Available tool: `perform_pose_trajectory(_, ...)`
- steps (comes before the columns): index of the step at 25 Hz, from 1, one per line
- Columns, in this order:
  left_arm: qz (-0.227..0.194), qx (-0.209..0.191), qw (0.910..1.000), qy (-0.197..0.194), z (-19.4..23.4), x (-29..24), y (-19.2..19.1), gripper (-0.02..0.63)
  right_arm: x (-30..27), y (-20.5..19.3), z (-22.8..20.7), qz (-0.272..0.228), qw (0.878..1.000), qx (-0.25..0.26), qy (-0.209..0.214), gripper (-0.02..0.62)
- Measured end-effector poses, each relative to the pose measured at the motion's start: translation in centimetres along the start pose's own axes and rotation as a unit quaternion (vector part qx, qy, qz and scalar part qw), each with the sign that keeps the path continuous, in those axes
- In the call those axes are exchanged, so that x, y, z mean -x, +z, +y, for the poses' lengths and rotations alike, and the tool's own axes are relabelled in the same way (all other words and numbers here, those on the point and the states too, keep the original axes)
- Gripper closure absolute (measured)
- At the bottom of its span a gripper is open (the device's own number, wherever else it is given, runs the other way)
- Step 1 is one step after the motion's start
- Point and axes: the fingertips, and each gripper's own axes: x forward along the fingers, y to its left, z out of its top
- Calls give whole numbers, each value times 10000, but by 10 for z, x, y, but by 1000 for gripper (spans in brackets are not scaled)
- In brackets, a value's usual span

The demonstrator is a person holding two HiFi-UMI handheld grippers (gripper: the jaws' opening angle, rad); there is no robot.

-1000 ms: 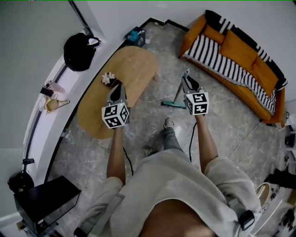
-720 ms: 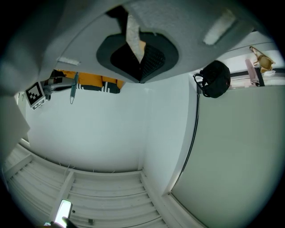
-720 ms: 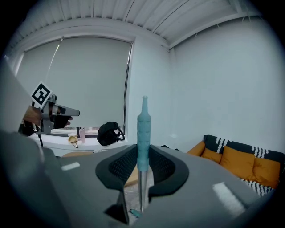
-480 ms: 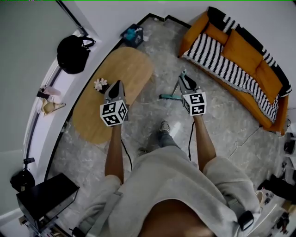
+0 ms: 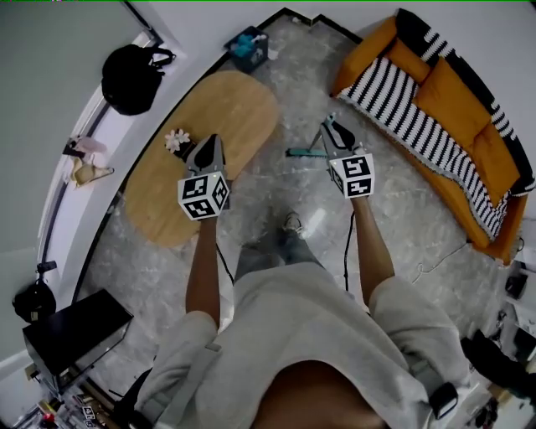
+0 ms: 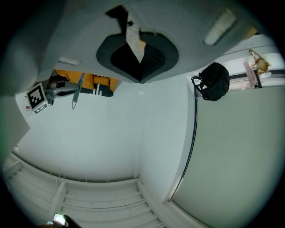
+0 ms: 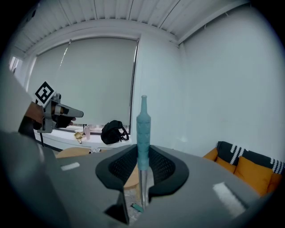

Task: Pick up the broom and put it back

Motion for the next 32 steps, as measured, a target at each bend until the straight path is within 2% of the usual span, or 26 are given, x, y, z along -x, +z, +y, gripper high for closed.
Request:
perform_pose_trajectory(10,305,199,9993,16,26,-12,-41,604,-39,-26,23,232,9995,19,218,511)
perform_pose_trajectory(26,707,417,9964,-234,72,-33,-130,604,-103,-127,100,935,9944,185,462,511)
perform_pose_trajectory(32,839,556,9947,-211,83,-30,-162,604,-136,-148,139,1039,9910,357,770,511)
